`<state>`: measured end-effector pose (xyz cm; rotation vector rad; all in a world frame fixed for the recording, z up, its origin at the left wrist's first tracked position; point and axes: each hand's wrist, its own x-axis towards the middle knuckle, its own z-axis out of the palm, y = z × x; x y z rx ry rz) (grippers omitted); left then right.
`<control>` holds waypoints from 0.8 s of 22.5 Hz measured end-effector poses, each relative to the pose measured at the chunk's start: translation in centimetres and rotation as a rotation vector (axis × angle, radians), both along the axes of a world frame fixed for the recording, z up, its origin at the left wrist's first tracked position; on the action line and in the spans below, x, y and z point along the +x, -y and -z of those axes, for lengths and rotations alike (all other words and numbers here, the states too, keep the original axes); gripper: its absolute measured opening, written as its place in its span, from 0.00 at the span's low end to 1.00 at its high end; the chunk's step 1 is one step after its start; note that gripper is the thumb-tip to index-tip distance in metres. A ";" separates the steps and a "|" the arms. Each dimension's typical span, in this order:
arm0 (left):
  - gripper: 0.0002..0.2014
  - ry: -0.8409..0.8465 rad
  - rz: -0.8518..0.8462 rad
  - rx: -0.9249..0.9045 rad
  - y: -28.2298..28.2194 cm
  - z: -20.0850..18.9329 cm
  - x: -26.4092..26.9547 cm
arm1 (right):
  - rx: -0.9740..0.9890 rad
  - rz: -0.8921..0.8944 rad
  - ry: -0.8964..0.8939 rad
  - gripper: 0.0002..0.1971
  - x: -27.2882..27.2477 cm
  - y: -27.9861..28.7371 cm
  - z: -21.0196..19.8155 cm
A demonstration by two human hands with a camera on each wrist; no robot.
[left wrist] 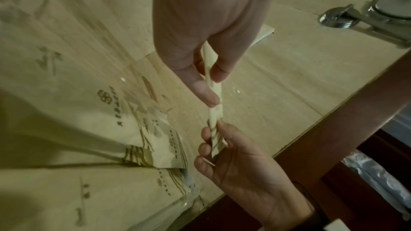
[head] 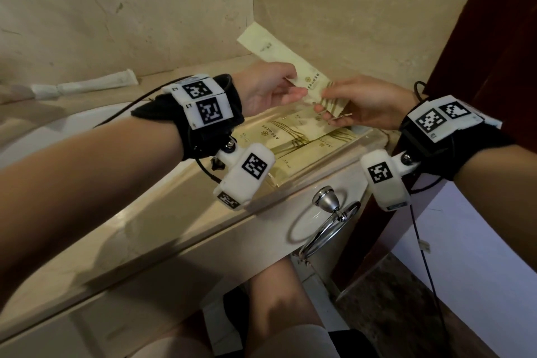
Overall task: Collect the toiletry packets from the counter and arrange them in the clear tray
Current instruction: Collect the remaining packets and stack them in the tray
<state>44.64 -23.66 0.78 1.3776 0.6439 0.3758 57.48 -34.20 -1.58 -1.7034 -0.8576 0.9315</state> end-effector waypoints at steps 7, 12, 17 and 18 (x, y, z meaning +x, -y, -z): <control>0.03 0.036 -0.201 0.136 -2.3 -0.4 -1.7 | -0.011 0.124 -0.042 0.06 1.6 0.3 0.2; 0.07 -0.271 -0.039 0.456 -2.1 0.2 -2.5 | -0.013 0.340 0.033 0.08 3.0 0.5 1.0; 0.05 -0.600 0.223 0.780 -1.1 1.4 -3.2 | -0.197 0.354 0.399 0.11 2.1 0.6 1.4; 0.06 -0.618 0.249 0.798 -1.0 1.6 -3.3 | -0.225 0.327 0.440 0.12 2.0 0.6 1.5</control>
